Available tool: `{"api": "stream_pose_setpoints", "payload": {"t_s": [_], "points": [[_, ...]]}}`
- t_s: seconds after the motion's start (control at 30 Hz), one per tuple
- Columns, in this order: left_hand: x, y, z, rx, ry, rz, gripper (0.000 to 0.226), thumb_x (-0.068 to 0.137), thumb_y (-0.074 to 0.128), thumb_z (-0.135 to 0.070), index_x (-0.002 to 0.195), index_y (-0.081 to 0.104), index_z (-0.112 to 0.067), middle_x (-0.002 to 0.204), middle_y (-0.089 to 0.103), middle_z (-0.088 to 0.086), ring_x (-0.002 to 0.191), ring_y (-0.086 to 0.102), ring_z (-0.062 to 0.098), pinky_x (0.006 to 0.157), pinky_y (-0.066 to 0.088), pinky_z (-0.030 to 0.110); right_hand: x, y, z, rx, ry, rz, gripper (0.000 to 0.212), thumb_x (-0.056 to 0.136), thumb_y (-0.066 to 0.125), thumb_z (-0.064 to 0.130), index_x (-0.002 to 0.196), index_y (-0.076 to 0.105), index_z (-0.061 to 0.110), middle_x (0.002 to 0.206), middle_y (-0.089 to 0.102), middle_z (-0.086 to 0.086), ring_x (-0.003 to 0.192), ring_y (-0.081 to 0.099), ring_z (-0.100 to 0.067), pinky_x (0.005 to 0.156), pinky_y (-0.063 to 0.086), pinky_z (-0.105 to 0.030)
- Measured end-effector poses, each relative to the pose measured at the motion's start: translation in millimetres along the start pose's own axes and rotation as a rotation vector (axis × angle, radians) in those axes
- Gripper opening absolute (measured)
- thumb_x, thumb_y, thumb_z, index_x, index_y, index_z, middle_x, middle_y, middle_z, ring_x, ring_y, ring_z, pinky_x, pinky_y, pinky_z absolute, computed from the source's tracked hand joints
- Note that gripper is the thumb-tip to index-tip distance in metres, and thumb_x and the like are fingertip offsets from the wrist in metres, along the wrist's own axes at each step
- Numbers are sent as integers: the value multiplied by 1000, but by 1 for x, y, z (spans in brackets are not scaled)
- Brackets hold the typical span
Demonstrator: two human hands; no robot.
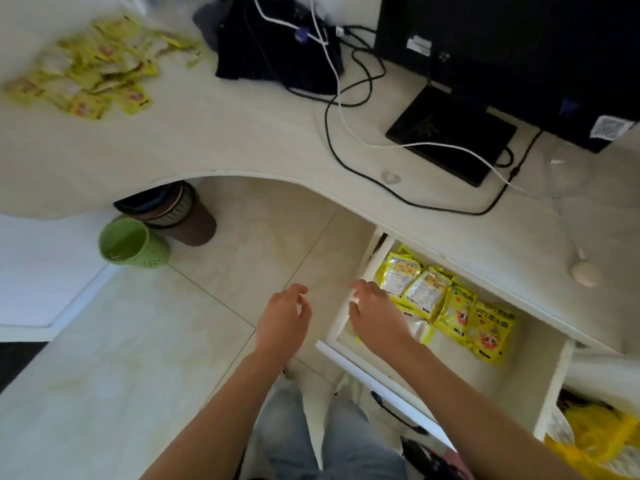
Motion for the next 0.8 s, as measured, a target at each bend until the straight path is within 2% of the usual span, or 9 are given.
{"api": "stream_pose_setpoints", "payload": {"t_s": [0.1, 0.27, 0.53, 0.8], "points": [[-1, -30, 34, 67, -52, -66, 26, 96, 46, -27, 120, 54, -26, 106, 63, -1, 83, 56, 9, 77, 50, 25, 16, 10, 45, -53, -108, 27, 35, 96, 41, 18, 131, 44, 15, 126, 52, -9, 112, 55, -26, 89, 50, -38], [6, -83, 98, 126, -130, -110, 28, 95, 45, -27, 122, 52, -26, 107, 64, -4, 100, 58, 16, 80, 51, 31, 43, 36, 121, -141, -204, 72, 36, 97, 40, 20, 133, 44, 16, 127, 50, -7, 114, 51, -26, 92, 44, -36], [44, -182, 196, 219, -183, -212, 29, 94, 46, -28, 121, 55, -23, 107, 66, -5, 101, 56, 17, 76, 54, 35, 100, 70, 246, -191, -292, 84, 36, 97, 39, 21, 133, 44, 14, 129, 50, -6, 114, 50, -24, 93, 46, -37], [102, -256, 243, 249, -186, -263, 30, 94, 45, -26, 122, 55, -20, 110, 66, -2, 105, 53, 20, 77, 51, 34, 170, 68, 343, -229, -371, 40, 36, 96, 40, 19, 130, 47, 12, 127, 53, -9, 112, 52, -27, 93, 47, -39]]}}
Point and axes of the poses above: each hand's wrist, its own x-axis towards the middle knuckle, its own y-axis out of the palm, z = x × y, the point moved 2 cm from there along x, towards the middle knuckle
